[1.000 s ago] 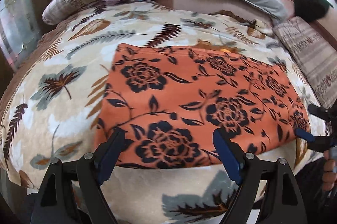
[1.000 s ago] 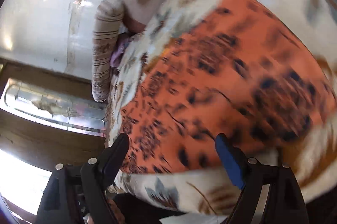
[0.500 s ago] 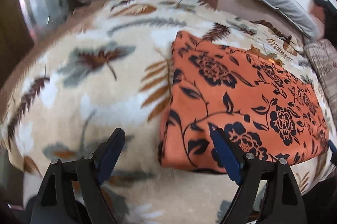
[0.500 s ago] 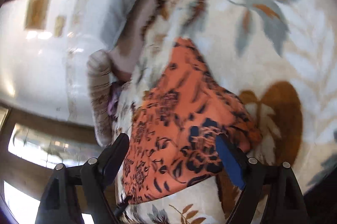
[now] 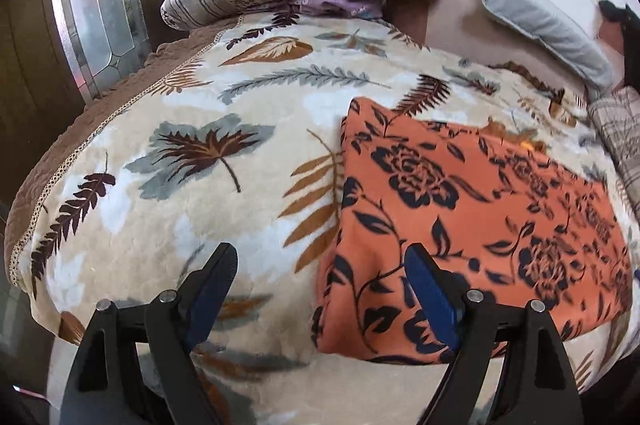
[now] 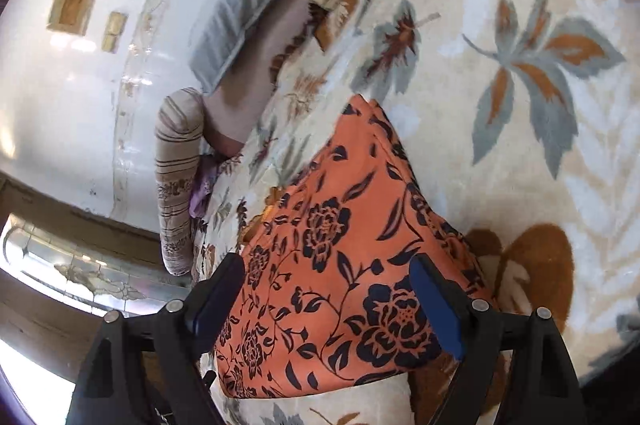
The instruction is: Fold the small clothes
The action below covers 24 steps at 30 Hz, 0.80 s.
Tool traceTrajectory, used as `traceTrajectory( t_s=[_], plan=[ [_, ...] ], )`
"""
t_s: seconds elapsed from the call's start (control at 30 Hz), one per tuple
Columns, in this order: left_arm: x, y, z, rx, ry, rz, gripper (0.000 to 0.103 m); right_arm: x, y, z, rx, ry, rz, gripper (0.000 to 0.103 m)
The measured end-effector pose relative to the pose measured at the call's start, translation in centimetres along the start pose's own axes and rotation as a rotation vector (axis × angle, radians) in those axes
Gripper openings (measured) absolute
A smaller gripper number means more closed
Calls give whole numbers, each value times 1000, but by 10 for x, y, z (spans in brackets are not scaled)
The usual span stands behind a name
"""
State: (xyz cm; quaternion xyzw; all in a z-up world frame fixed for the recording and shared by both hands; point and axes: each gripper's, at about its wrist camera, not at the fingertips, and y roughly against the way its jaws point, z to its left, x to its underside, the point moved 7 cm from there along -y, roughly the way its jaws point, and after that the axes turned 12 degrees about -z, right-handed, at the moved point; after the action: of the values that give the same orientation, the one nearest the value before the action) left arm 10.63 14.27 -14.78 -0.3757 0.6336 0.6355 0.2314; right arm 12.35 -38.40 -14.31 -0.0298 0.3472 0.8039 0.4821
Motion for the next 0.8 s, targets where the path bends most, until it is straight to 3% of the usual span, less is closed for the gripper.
traceTrajectory(
  t_s=[0.17, 0.3, 0.43, 0.5, 0.53, 0.6, 0.7, 0.8],
  plan=[
    [-9, 7, -19, 15, -40, -44, 86, -7, -19, 15, -27, 44, 34, 87],
    [-8, -3, -42, 47, -79, -31, 86, -39, -64, 39, -78, 66, 85, 87],
    [-3, -14, -52, 52, -99, -2, 86, -75, -128, 31, -36, 38, 149, 87],
    [0, -16, -55, 63, -102, 17, 86, -89, -152, 12, 36, 29, 154, 87],
    [1, -16, -57, 65, -111, 23, 86, -95, -157, 6, 32, 7, 150, 87],
    [0, -12, -57, 63, -121, 12, 86, -104, -144, 4, -11, -76, 84, 87],
    [-1, -8, -55, 72, -105, 10, 86, -89, -110, 20, -33, -2, 55, 87],
    [1, -4, -57, 97, -97, 7, 86, -53, -66, 30, -55, 47, 63, 87]
  ],
)
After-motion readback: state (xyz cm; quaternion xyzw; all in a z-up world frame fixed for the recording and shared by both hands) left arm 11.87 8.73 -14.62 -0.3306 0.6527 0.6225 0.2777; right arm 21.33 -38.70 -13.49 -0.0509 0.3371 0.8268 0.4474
